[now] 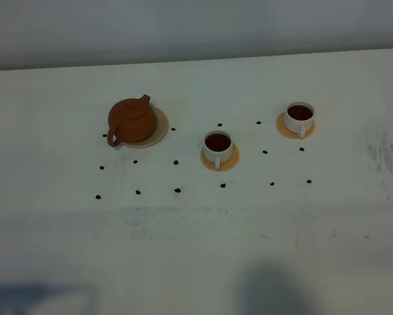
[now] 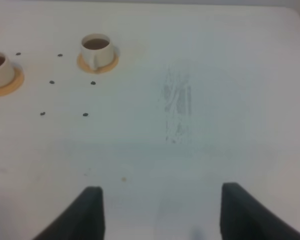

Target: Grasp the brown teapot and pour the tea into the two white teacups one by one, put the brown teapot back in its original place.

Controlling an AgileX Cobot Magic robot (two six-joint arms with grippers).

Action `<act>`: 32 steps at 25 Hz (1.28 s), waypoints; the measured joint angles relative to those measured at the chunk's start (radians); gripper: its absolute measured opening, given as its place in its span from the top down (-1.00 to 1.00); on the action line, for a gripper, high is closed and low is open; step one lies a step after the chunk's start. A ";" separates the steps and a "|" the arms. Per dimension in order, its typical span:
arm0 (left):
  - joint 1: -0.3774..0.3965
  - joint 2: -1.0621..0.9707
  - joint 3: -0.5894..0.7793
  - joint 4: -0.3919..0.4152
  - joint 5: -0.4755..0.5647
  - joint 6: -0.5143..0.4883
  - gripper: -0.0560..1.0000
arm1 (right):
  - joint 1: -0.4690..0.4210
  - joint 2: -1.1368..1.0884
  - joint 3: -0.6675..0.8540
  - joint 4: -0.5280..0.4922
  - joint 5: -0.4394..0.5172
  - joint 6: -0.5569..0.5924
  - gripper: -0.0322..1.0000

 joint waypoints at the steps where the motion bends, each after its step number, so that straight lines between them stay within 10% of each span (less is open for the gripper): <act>1: 0.000 -0.006 0.000 0.000 0.000 0.000 0.03 | 0.000 0.000 0.000 0.000 0.000 0.000 -0.06; 32: -0.074 -0.090 0.000 0.054 -0.001 -0.081 0.03 | 0.000 0.000 0.000 0.000 0.000 0.000 -0.06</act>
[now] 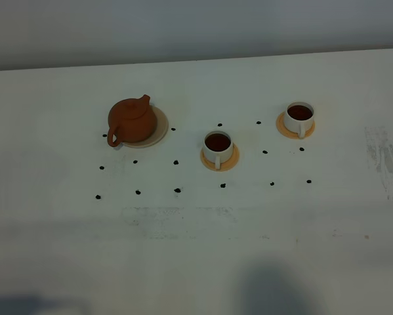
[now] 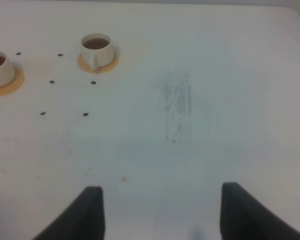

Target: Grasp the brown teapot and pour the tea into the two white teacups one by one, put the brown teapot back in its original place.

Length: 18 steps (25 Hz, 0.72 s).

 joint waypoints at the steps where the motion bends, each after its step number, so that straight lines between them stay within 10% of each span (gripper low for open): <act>1: 0.000 0.000 0.000 0.000 0.000 0.000 0.03 | 0.000 0.000 0.000 0.000 0.000 0.000 -0.06; 18: 0.000 0.000 0.000 0.000 0.000 -0.002 0.03 | 0.000 0.000 0.000 0.000 0.000 0.000 -0.06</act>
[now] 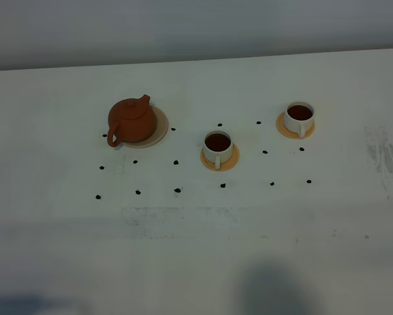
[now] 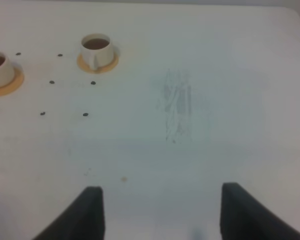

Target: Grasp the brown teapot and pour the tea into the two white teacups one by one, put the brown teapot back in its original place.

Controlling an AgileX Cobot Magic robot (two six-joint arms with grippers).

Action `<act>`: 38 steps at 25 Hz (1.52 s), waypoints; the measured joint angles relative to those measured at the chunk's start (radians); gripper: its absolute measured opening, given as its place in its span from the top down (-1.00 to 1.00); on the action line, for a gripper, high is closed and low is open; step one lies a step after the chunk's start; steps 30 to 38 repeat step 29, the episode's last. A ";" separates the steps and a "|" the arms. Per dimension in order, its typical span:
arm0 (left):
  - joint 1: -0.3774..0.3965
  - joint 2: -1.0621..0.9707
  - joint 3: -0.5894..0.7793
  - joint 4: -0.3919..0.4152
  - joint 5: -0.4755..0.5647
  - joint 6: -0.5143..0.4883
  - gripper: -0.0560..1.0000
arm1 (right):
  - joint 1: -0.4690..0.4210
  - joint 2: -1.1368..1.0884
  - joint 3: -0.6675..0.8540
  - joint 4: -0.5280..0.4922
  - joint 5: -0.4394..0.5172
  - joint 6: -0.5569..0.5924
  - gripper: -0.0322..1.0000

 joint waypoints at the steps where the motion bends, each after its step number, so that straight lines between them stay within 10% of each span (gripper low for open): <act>1: 0.000 0.000 0.000 0.000 0.000 0.000 0.03 | 0.000 0.000 0.000 0.000 0.000 0.000 -0.06; 38: 0.000 0.000 0.000 0.000 0.000 0.000 0.03 | 0.106 0.000 0.000 -0.006 0.000 -0.004 -0.06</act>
